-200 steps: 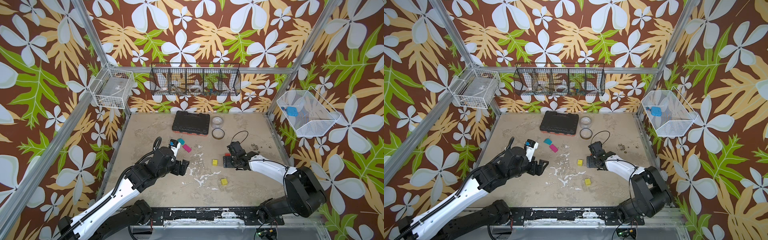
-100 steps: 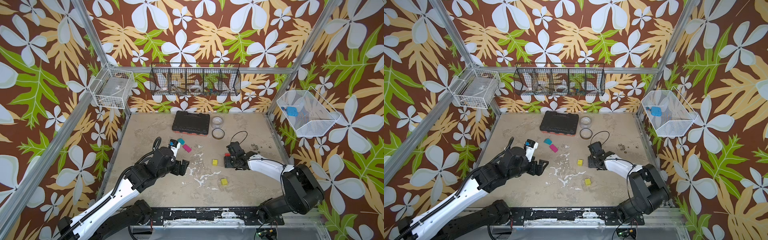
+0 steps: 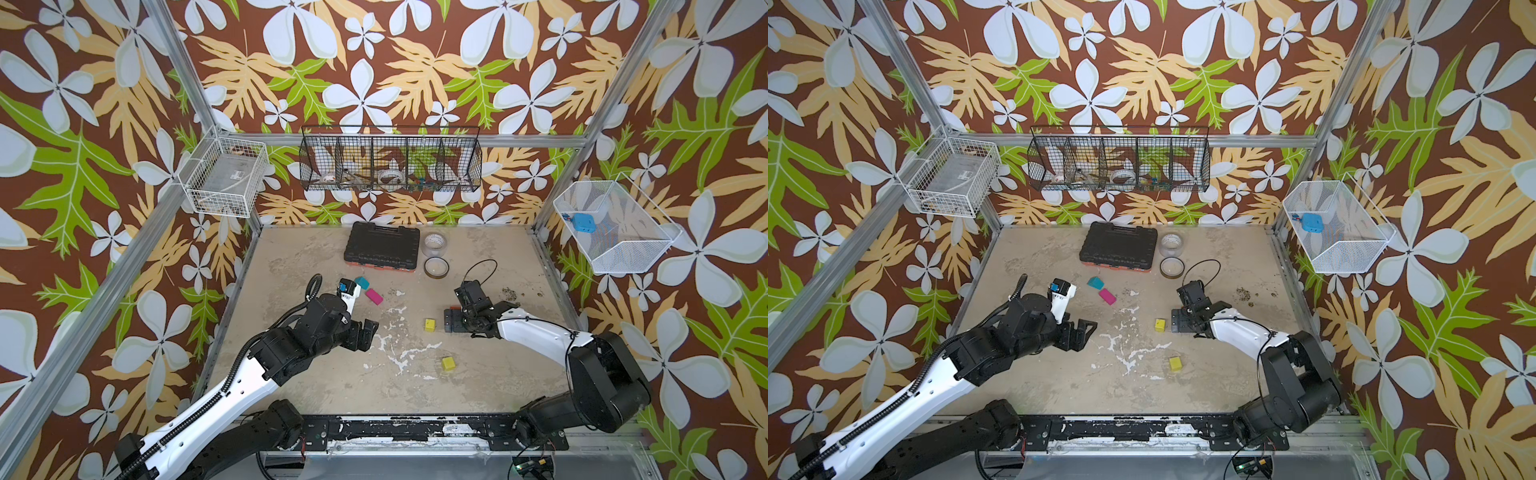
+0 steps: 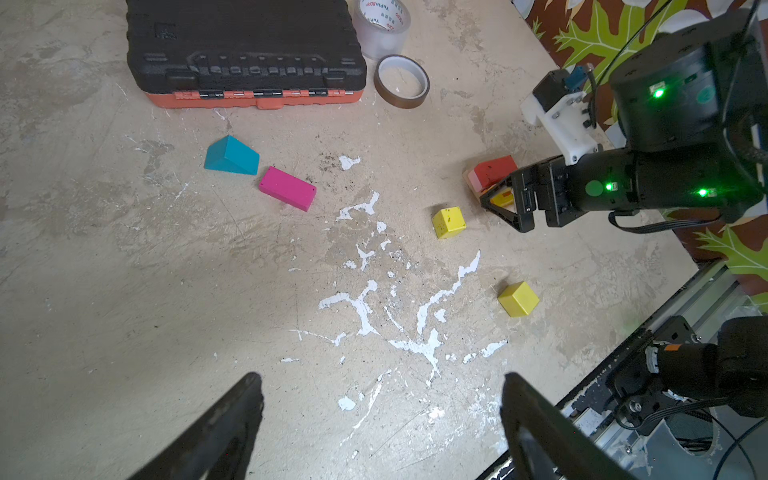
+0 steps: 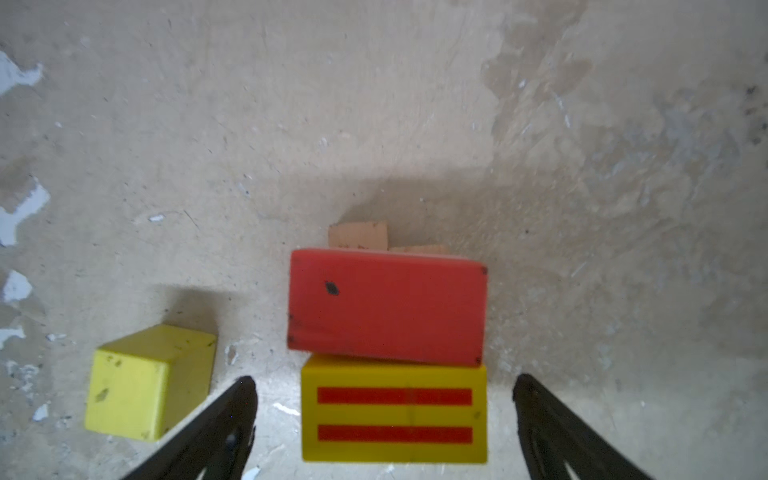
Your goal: Build the wood block tower
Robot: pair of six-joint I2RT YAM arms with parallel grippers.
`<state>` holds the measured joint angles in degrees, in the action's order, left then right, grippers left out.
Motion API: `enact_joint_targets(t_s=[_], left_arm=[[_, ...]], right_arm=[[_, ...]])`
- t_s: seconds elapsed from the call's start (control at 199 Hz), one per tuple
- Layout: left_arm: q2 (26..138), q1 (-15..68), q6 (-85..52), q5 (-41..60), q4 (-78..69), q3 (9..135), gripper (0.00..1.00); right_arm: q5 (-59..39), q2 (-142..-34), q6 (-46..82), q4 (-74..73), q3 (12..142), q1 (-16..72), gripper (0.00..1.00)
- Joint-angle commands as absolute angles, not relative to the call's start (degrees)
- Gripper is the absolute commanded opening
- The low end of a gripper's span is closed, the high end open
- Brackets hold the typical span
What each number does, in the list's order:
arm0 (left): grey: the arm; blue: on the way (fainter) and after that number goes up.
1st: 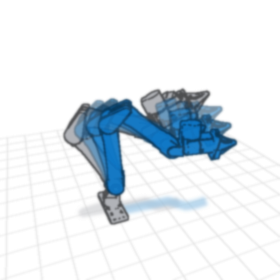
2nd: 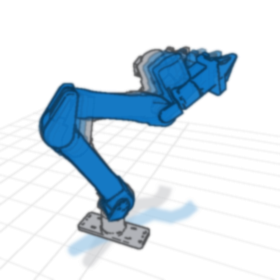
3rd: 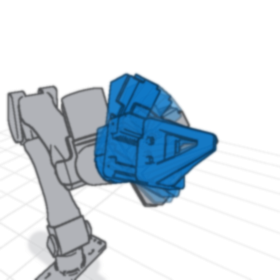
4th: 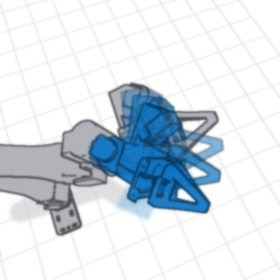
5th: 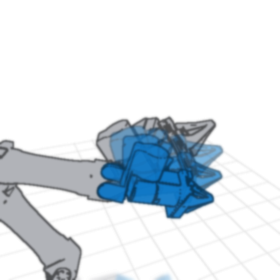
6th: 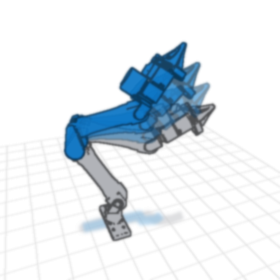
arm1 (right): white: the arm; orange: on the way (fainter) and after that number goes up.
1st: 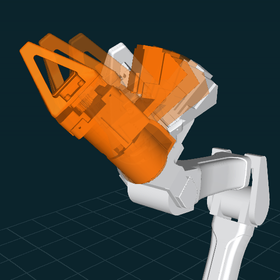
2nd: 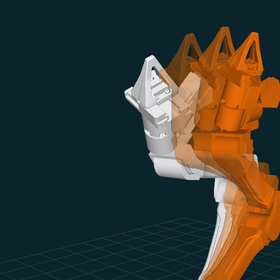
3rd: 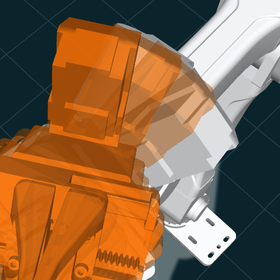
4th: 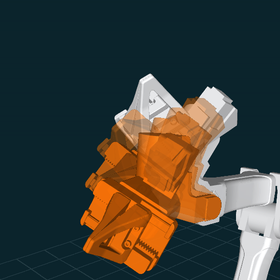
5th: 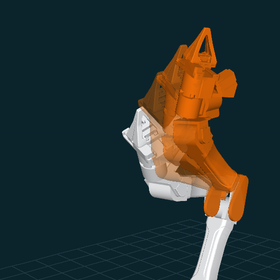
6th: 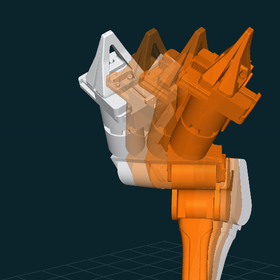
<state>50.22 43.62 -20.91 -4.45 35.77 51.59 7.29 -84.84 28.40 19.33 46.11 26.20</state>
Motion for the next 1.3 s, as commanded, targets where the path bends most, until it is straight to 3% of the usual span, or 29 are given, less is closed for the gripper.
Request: enact_joint_targets(t_s=[0.0,0.341,0.617,0.953,1.299], left_arm=[[49.90,43.63,-20.83,-4.75,34.20,51.54,0.91],[49.53,43.68,-20.83,-4.66,34.10,51.57,0.91],[49.22,43.68,-20.84,-4.75,34.06,51.58,0.91],[48.87,43.68,-20.86,-5.08,34.10,51.58,0.91],[48.53,43.68,-20.92,-5.26,34.05,51.50,0.91]], right_arm=[[7.82,-85.98,28.14,20.37,47.99,26.04,0.96],[8.53,-92.26,27.60,21.45,52.69,24.78,0.97],[6.36,-93.93,27.75,20.37,53.22,22.57,0.87],[5.53,-95.73,27.68,20.83,55.02,22.35,0.83],[5.62,-96.94,27.51,21.27,55.66,22.36,0.63]])
